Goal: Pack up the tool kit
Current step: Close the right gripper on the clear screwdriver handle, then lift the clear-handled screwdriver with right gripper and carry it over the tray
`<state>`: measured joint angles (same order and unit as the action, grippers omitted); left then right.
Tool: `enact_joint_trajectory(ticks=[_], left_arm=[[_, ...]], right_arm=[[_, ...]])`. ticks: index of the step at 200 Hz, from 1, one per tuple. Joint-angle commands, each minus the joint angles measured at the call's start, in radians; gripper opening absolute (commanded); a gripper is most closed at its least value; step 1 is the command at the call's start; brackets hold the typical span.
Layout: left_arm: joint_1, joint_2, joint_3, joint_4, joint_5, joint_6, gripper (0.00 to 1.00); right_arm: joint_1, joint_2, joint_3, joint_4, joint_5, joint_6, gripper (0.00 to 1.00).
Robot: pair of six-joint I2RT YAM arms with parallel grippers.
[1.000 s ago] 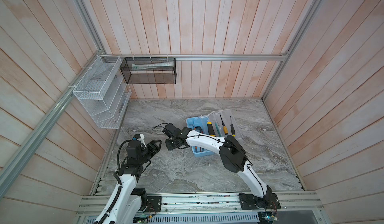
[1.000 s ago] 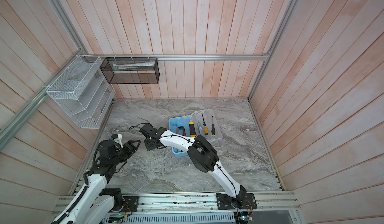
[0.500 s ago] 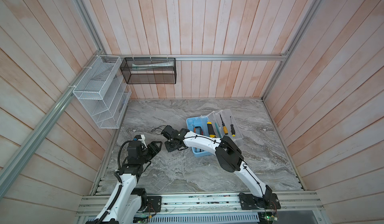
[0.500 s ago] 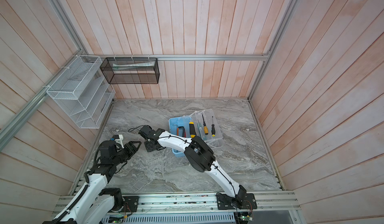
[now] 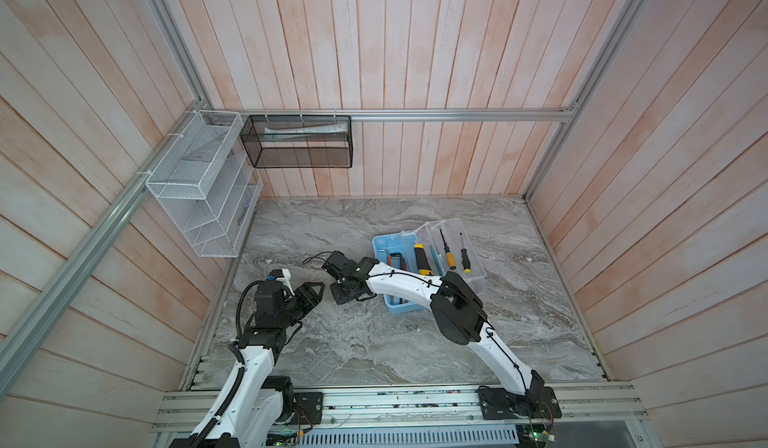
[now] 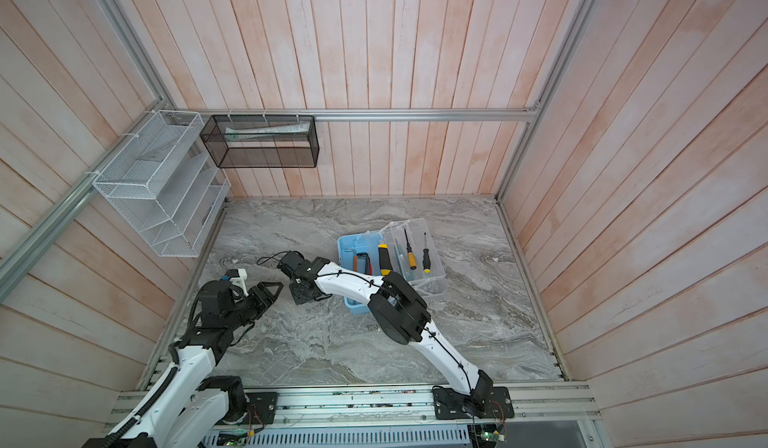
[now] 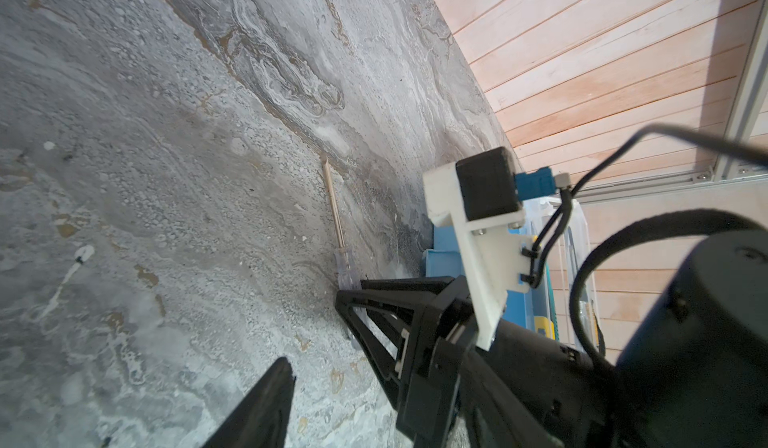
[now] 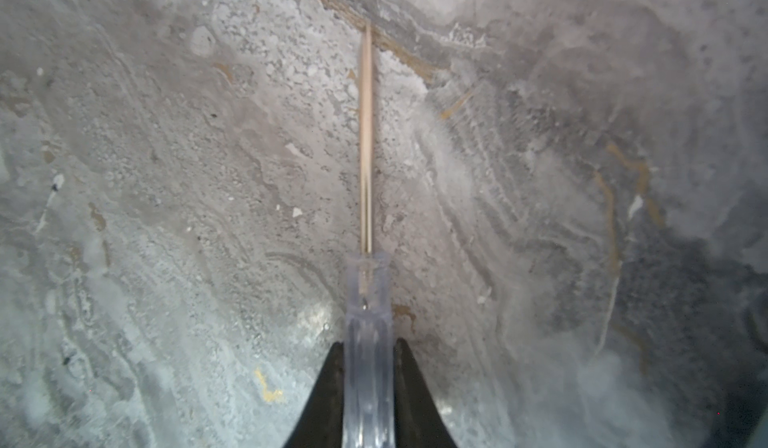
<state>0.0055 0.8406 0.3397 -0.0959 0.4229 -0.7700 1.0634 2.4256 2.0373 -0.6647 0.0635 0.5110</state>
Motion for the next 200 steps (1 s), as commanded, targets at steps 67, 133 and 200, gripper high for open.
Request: enact_joint_trajectory(ticks=[67, 133, 200], left_arm=[[0.004, 0.025, 0.064, -0.003, 0.05, 0.055, 0.67], [-0.13, 0.109, 0.154, 0.019, -0.041, 0.068, 0.69], [-0.318, 0.395, 0.352, 0.095, -0.079, 0.092, 0.69]], right_arm=[[-0.039, -0.182, -0.062, -0.023, 0.05, -0.087, 0.0], [-0.166, -0.65, -0.426, -0.013, 0.239, -0.111, 0.0], [-0.444, -1.08, -0.822, 0.032, 0.289, -0.192, 0.0]])
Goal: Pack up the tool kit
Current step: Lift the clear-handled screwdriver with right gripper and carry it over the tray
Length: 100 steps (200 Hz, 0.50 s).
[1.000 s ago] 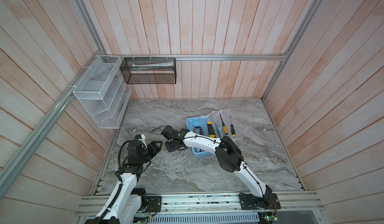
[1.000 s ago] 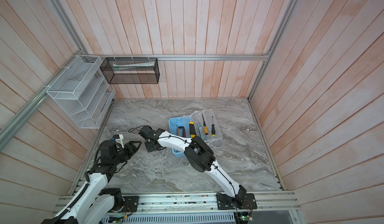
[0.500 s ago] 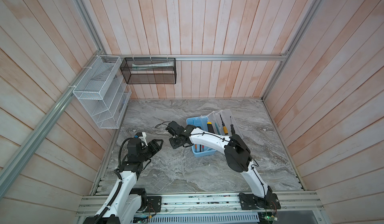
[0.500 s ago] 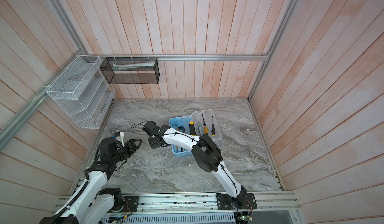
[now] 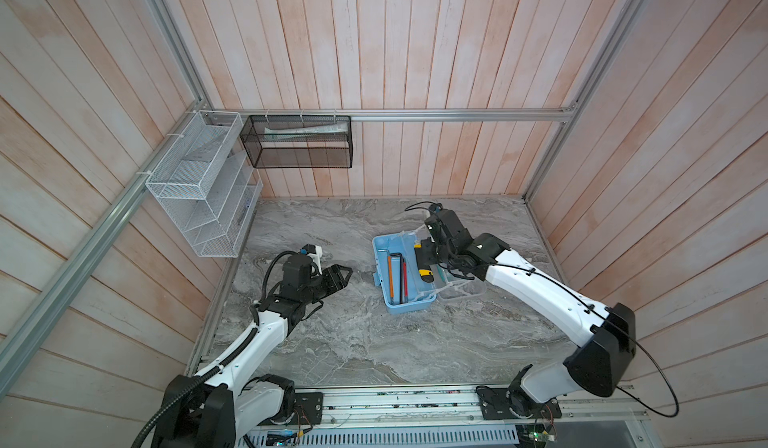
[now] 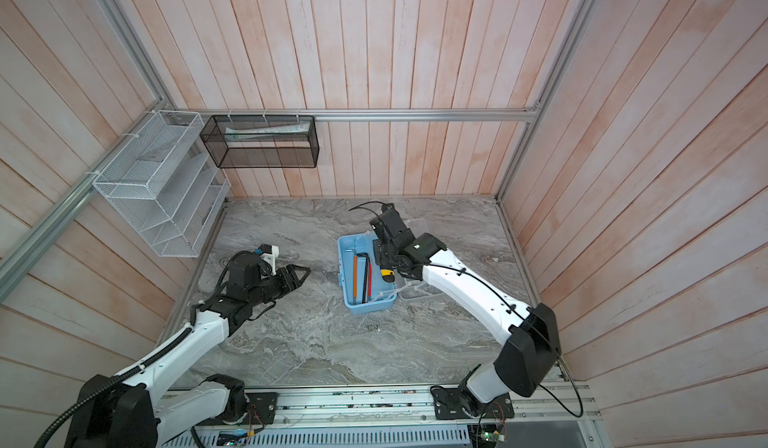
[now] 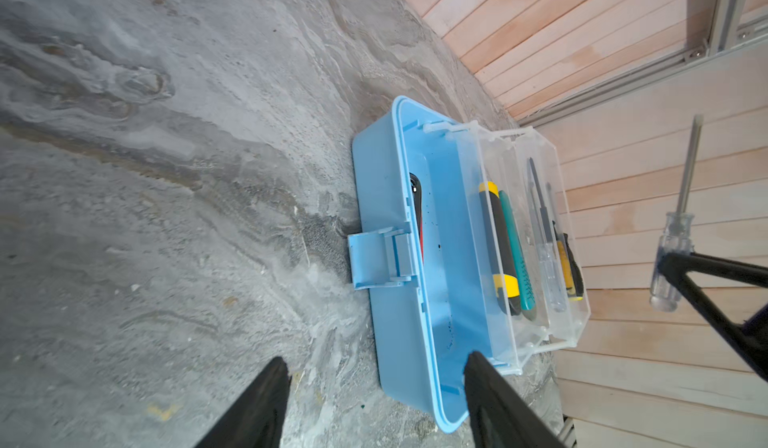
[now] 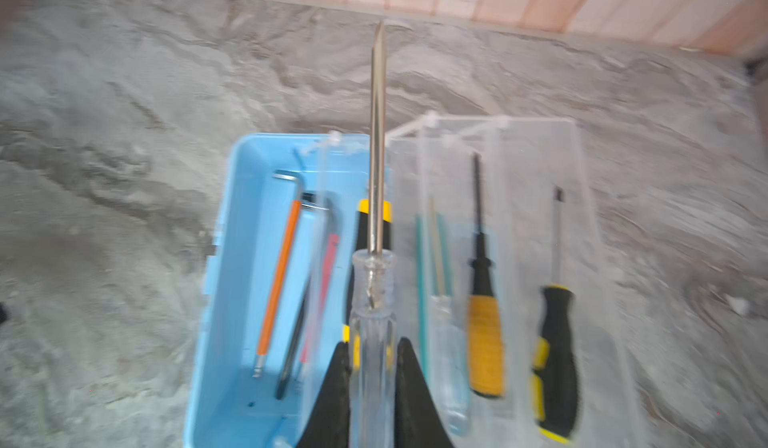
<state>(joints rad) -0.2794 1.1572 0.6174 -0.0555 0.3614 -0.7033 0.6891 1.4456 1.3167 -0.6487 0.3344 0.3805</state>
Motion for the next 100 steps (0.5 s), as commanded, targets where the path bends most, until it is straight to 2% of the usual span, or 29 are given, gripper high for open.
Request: enact_joint_trajectory(ticks=[1, 46, 100], left_arm=[[-0.035, 0.078, 0.078, 0.055, -0.017, 0.026, 0.69], [-0.081, 0.2, 0.201, 0.071, -0.027, 0.039, 0.69], [-0.092, 0.249, 0.247, 0.078, -0.033, 0.044, 0.69]], right_arm=[[-0.076, -0.103, -0.107, 0.015, 0.016, -0.064, 0.0], [-0.219, -0.175, -0.241, 0.057, -0.049, -0.133, 0.0], [-0.242, -0.101, -0.285, 0.117, -0.044, -0.158, 0.0]])
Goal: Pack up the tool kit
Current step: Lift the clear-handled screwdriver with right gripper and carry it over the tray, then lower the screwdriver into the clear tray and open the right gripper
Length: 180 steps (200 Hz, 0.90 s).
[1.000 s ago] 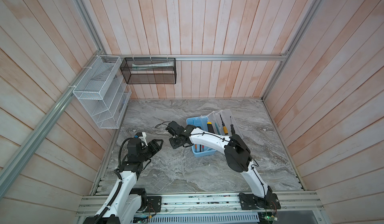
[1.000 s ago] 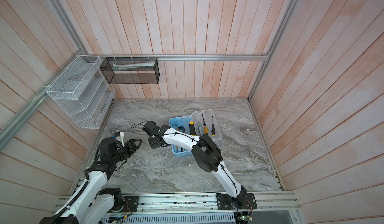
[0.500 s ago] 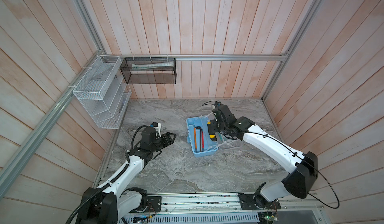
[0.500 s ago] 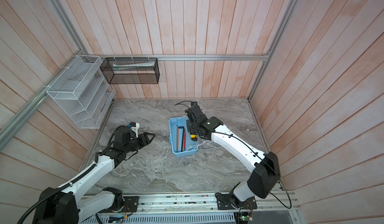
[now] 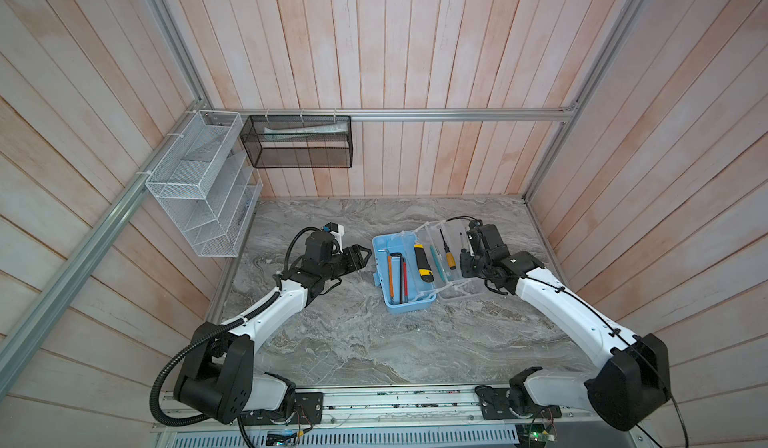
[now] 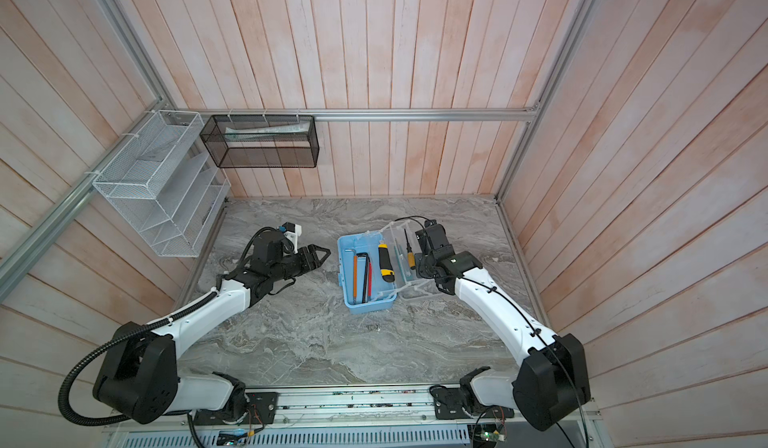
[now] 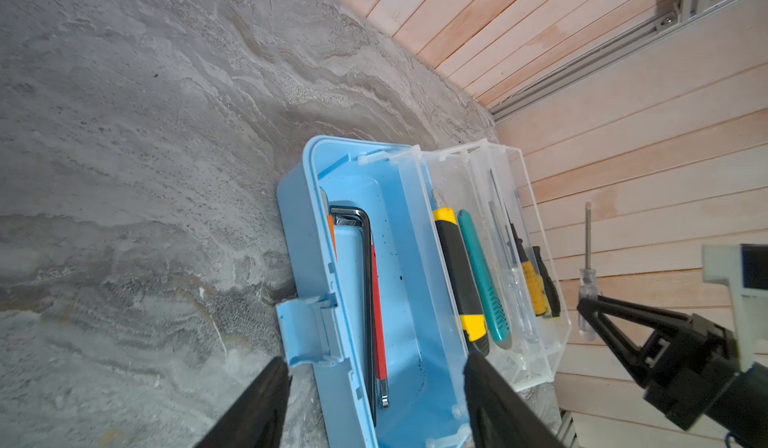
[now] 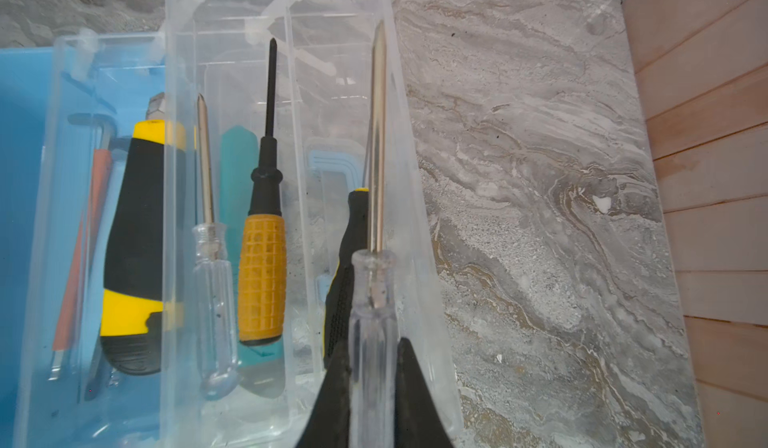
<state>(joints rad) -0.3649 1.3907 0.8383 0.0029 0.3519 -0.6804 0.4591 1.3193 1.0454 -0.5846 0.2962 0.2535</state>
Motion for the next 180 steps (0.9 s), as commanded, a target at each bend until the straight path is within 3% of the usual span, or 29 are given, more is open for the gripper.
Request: enact_joint_trajectory(ticks=[1, 35, 109, 147, 180], left_arm=[[-0.005, 0.016, 0.027, 0.02, -0.024, 0.021, 0.69], [-0.007, 0.023, 0.028, 0.012, -0.035, 0.028, 0.69], [-0.006, 0.044, 0.024, 0.026, -0.03, 0.024, 0.69], [-0.006, 0.046, 0.023, 0.027, -0.031, 0.024, 0.69], [-0.007, 0.046, 0.018, 0.029, -0.03, 0.022, 0.69]], right_arm=[[-0.012, 0.027, -0.015, 0.054, -0.006, -0.033, 0.0], [-0.033, 0.053, -0.025, 0.073, 0.047, -0.049, 0.0], [-0.039, 0.084, -0.024, 0.073, 0.031, -0.059, 0.0], [-0.039, 0.081, -0.022, 0.068, 0.014, -0.055, 0.19], [-0.039, 0.078, -0.026, 0.071, 0.003, -0.054, 0.22]])
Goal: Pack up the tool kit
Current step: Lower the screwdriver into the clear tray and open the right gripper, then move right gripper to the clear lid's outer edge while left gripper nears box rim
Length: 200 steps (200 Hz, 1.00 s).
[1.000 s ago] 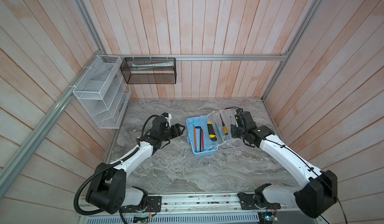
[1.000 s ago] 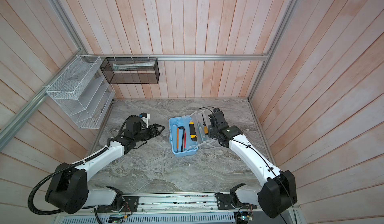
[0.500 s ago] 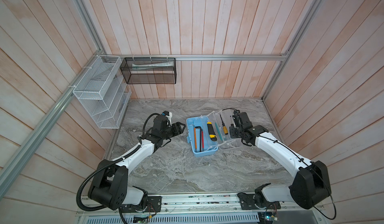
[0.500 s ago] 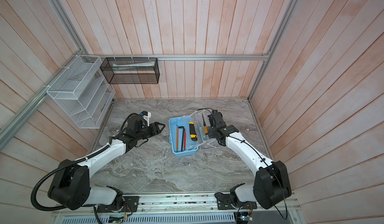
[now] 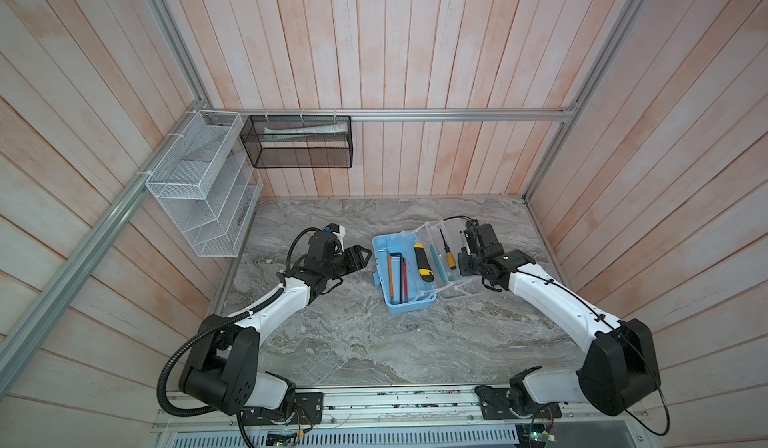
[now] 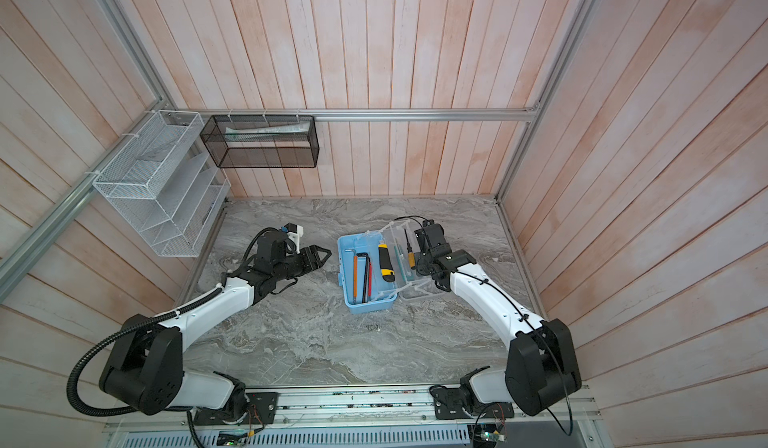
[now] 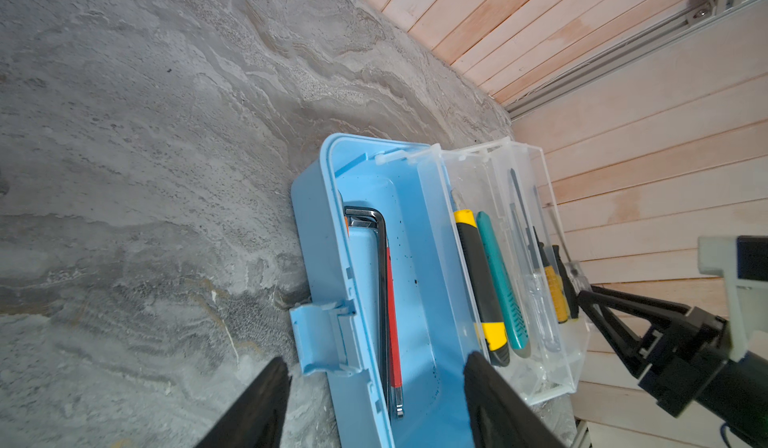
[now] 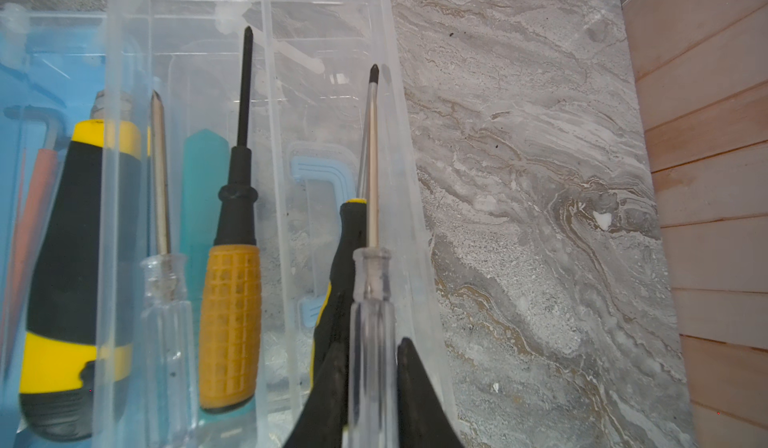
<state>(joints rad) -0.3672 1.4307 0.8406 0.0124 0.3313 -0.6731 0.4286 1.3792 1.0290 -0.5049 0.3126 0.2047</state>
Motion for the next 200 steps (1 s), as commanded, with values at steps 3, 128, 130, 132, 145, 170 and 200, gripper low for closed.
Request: enact_joint_trajectory(ticks=[3, 128, 130, 132, 145, 170, 200], left_arm=[[-0.003, 0.006, 0.015, 0.02, -0.008, 0.015, 0.69], [-0.003, 0.019, 0.018, 0.024, 0.0, 0.014, 0.69], [-0.003, 0.019, 0.018, 0.024, 0.001, 0.014, 0.69], [-0.003, 0.02, 0.018, 0.025, 0.001, 0.014, 0.69], [-0.006, 0.023, 0.021, 0.023, 0.002, 0.016, 0.69], [-0.006, 0.043, 0.047, 0.007, -0.01, 0.038, 0.69], [-0.013, 0.112, 0.13, -0.054, -0.067, 0.092, 0.69]], right_arm=[[-0.008, 0.018, -0.01, -0.008, -0.013, -0.004, 0.22], [-0.011, -0.043, 0.004, -0.017, -0.053, 0.018, 0.39], [-0.011, -0.044, 0.005, -0.017, -0.054, 0.018, 0.39], [-0.011, -0.046, 0.006, -0.018, -0.057, 0.02, 0.39], [-0.011, -0.055, 0.013, -0.017, -0.07, 0.026, 0.39], [-0.013, -0.091, 0.028, -0.01, -0.054, 0.057, 0.35], [-0.044, -0.173, 0.014, 0.032, -0.052, 0.138, 0.35]])
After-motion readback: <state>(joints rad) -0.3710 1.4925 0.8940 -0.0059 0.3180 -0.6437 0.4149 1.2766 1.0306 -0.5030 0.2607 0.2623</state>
